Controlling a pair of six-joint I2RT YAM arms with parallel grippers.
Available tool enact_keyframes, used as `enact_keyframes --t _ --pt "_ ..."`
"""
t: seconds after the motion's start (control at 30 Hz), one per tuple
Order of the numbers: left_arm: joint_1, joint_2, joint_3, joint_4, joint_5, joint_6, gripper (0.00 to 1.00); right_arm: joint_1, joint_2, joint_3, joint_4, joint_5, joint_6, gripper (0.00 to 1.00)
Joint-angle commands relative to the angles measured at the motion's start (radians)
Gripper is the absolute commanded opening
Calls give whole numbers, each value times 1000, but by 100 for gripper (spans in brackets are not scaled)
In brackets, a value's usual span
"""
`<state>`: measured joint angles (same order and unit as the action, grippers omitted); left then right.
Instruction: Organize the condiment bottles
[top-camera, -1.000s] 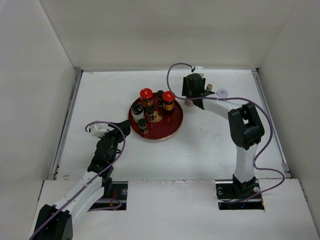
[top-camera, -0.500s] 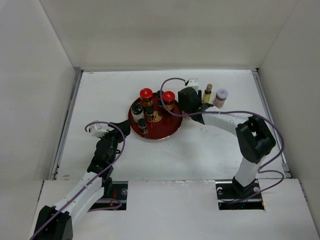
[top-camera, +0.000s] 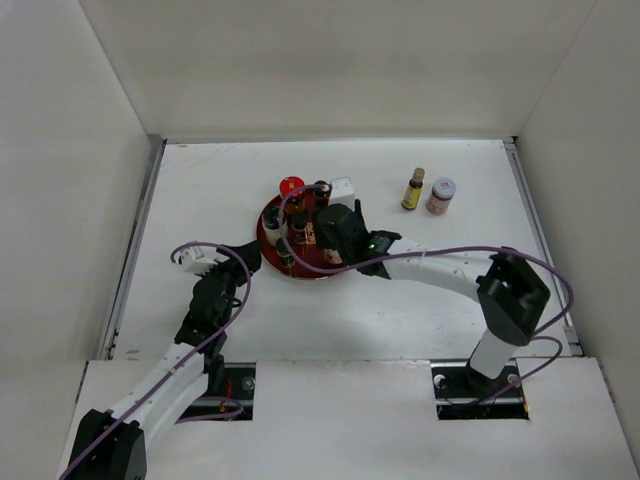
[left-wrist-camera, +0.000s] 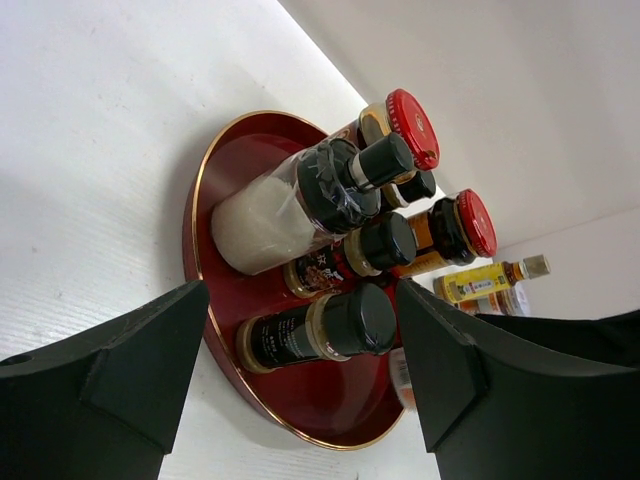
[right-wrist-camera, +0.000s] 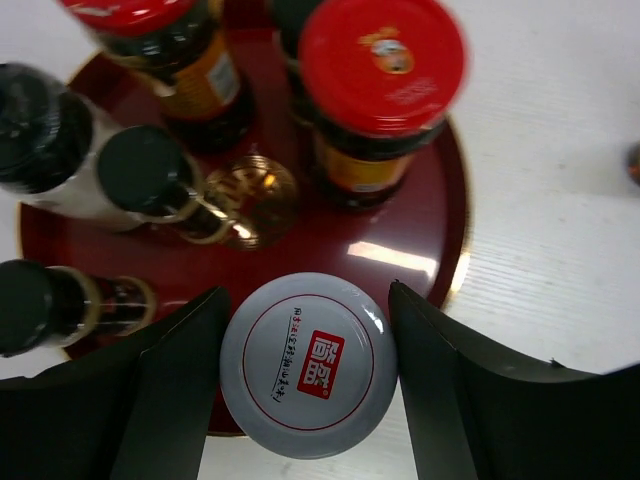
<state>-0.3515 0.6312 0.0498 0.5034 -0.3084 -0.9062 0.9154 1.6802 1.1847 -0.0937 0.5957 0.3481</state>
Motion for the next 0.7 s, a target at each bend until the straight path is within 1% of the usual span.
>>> enact_keyframes --t 0.0,0.13,0.3,0.33,0.43,0.5,0.6,0.67 --pt "9 -2 -117 34 11 -8 75 29 77 113 141 29 28 53" --pt "9 -7 -120 34 12 -8 75 29 165 168 187 29 31 56" --pt "10 -11 -122 34 12 -8 75 20 200 158 261 36 28 59" --pt "10 -11 -122 34 14 -8 75 18 203 150 268 38 31 62" --pt "10 -11 -122 34 12 -8 75 20 190 121 269 35 37 79" --pt "10 -4 -122 38 14 -8 75 20 156 90 267 27 37 88" --pt "10 -10 -120 34 14 -7 75 24 77 27 265 27 38 92" --pt "10 -11 -122 34 11 -7 75 27 11 -19 262 23 37 92"
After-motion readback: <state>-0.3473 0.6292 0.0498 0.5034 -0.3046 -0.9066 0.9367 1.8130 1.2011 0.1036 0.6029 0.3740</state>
